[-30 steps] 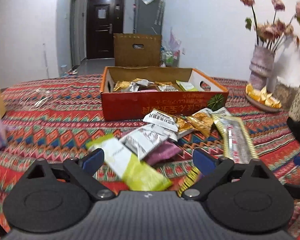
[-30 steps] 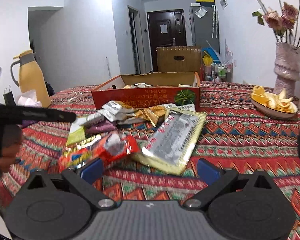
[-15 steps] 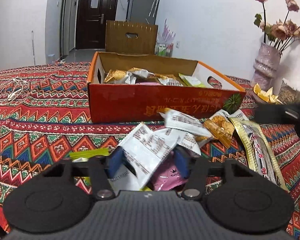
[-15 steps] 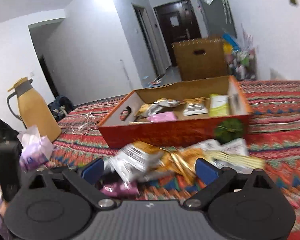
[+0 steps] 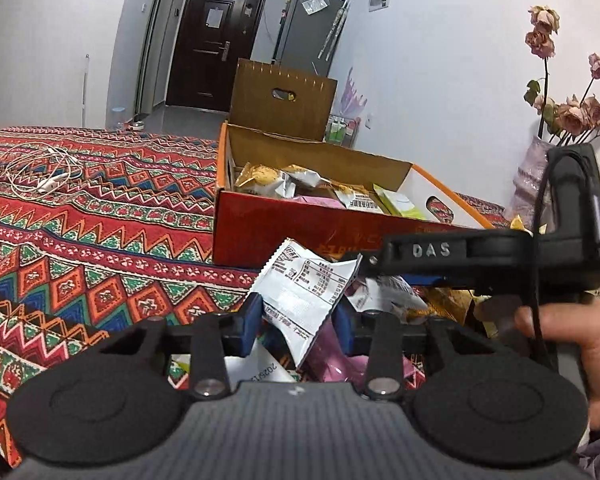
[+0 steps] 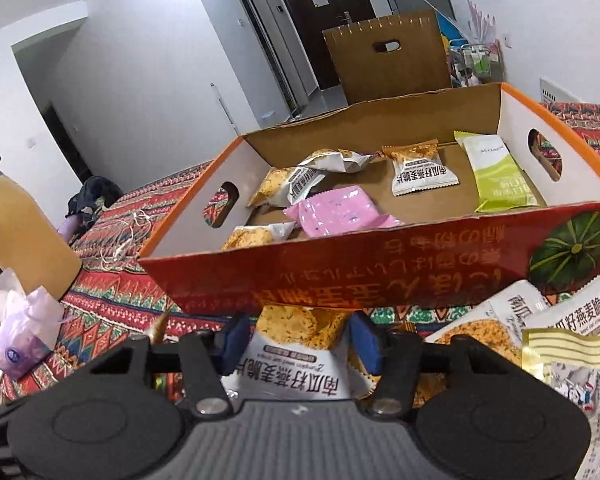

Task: Organize snacks
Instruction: 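Grasp a white cookie packet with the right gripper while the left grasps a white packet, then carry both white packets over the orange box with both grippers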

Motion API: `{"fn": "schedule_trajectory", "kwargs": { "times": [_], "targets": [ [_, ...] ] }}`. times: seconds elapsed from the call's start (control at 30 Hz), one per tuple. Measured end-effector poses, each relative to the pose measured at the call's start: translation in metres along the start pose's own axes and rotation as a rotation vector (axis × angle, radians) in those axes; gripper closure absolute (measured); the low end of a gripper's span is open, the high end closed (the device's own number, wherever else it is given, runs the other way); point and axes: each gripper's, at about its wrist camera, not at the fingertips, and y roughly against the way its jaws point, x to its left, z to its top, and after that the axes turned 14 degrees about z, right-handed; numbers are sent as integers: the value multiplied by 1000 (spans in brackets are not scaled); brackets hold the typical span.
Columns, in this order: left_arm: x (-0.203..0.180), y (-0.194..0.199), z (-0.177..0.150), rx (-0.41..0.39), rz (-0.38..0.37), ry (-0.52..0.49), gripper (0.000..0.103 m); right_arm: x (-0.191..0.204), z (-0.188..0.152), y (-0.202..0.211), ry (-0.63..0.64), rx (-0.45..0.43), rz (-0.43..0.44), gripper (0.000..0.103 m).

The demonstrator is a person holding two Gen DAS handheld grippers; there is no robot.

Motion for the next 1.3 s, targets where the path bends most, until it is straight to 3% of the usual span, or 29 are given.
{"fn": "schedule_trajectory", "kwargs": {
  "times": [0.1,0.33,0.5,0.63,0.93,1.13,1.3],
  "targets": [
    [1,4,1,-5,8,10,65,7,-3,11,63,3,-22,64],
    [-6,43,4,-52,27,2,65,16,-17,55,113,-51,-14,64],
    [-15,88,-3,-83,24,-1,65,35,-36,108,195,-104,-22,63],
    [-31,125,-19,-93,7,-7,65,52,-64,154,264,-126,-29,63],
    [-68,182,-66,-55,-36,-47,65,69,-145,243,284,-149,-51,63],
    [-82,204,-90,-33,-38,-62,65,66,-191,274,237,-134,-51,63],
    [-88,210,-98,-22,-32,-80,65,66,-211,283,226,-126,-48,63]
  ]
}}
